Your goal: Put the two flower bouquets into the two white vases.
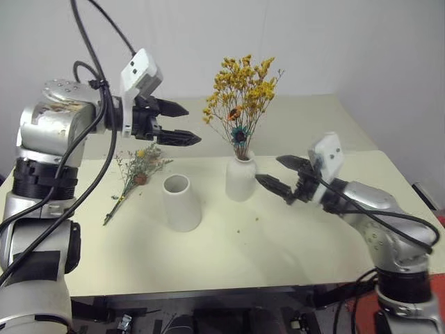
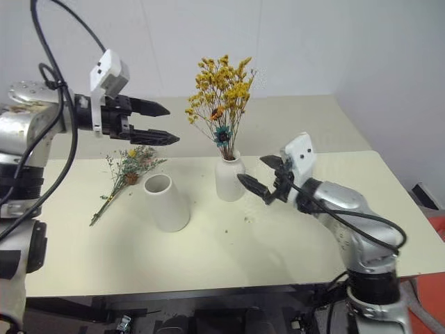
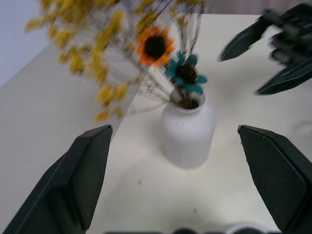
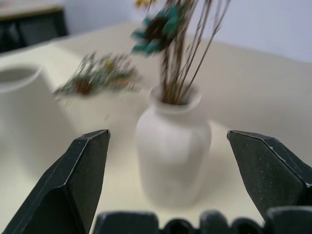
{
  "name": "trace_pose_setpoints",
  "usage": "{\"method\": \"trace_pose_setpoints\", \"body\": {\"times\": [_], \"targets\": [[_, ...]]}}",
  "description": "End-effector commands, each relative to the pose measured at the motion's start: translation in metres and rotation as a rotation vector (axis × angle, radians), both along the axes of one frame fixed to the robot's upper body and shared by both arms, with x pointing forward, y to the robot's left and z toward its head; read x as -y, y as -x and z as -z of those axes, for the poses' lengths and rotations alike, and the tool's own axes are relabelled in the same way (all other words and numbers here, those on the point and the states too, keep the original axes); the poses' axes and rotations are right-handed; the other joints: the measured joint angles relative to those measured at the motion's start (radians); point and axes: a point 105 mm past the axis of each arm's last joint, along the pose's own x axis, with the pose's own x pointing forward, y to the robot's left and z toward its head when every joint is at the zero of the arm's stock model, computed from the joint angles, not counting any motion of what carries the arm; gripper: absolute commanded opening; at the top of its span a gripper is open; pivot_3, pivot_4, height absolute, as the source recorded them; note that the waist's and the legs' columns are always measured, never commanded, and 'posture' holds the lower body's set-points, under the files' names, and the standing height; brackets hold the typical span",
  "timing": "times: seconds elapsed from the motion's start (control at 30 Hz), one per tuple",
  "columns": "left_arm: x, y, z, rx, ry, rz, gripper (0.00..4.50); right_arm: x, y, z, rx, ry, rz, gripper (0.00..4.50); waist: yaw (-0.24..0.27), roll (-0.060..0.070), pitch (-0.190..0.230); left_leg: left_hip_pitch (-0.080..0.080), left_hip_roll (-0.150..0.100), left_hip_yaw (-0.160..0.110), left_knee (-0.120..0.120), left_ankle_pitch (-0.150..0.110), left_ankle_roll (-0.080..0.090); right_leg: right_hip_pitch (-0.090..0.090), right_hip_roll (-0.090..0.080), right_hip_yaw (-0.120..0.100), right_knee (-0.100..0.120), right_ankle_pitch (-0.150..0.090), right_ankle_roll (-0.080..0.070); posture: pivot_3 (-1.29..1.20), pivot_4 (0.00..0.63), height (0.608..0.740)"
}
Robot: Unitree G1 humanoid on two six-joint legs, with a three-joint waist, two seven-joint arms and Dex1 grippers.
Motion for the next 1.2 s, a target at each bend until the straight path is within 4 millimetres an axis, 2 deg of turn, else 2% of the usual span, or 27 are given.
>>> {"method": "trace_pose_setpoints", "body": {"times": [0.03,0.23,0.3,0.43,0.53,0.7,0.9,1.2], "targets": [[-0.023,0.007,-0.007,0.023,0.01,-0.111,4.5,-0.002,0.021,-0.029,0.054,-0.019,-0.114,4.49,-0.001,0.0,0.0,0.0,0.0,0.0,0.0,0.0,0.0,0.0,0.0,0.0,0.0,0.0,0.0,0.0,0.15,0.74],[-0.064,0.012,0.011,-0.146,0.019,-0.447,4.5,-0.025,0.029,-0.058,-0.054,-0.062,-0.291,4.49,0.002,0.0,0.0,0.001,0.001,0.0,0.0,0.0,0.0,0.001,0.001,0.0,0.0,0.0,0.0,0.0,0.15,0.74],[-0.068,0.015,0.015,-0.173,0.012,-0.496,4.5,-0.029,0.029,-0.062,-0.084,-0.058,-0.321,4.49,0.005,-0.001,0.0,0.001,0.001,-0.001,0.0,0.0,0.0,0.001,0.001,-0.001,-0.002,0.0,0.0,0.0,0.15,0.74],[-0.092,0.019,0.029,-0.293,0.004,-0.701,4.5,-0.041,0.029,-0.066,-0.098,0.003,-0.386,4.49,0.012,-0.001,0.0,-0.001,-0.001,-0.001,0.0,0.0,0.0,0.001,-0.001,-0.001,-0.002,0.0,0.0,0.0,0.15,0.74],[-0.105,0.019,0.033,-0.308,-0.002,-0.791,4.5,-0.045,0.027,-0.069,-0.094,0.019,-0.405,4.49,0.011,-0.001,0.0,0.0,-0.001,-0.001,0.0,0.0,0.0,0.001,-0.001,-0.001,-0.002,0.0,0.0,0.0,0.15,0.74],[-0.134,0.015,0.06,-0.418,-0.041,-0.986,4.5,-0.056,0.024,-0.077,-0.079,0.061,-0.428,4.49,0.006,-0.001,0.0,0.0,-0.001,-0.001,0.0,0.0,0.0,0.001,-0.001,-0.001,-0.001,0.0,0.0,0.0,0.15,0.74],[-0.14,0.003,0.083,-0.571,-0.023,-1.1,4.5,-0.064,0.019,-0.083,-0.081,0.097,-0.437,4.49,0.01,-0.001,0.0,-0.001,-0.001,-0.001,0.0,0.0,0.0,0.0,-0.001,-0.002,-0.001,0.0,0.0,0.0,0.15,0.74],[-0.144,-0.017,0.106,-0.659,-0.039,-1.176,4.5,-0.074,0.014,-0.089,-0.068,0.155,-0.458,4.49,0.01,-0.002,0.0,-0.002,-0.001,-0.001,0.0,0.0,0.0,-0.001,-0.001,-0.002,-0.001,0.002,-0.003,0.0,0.15,0.74]]}}
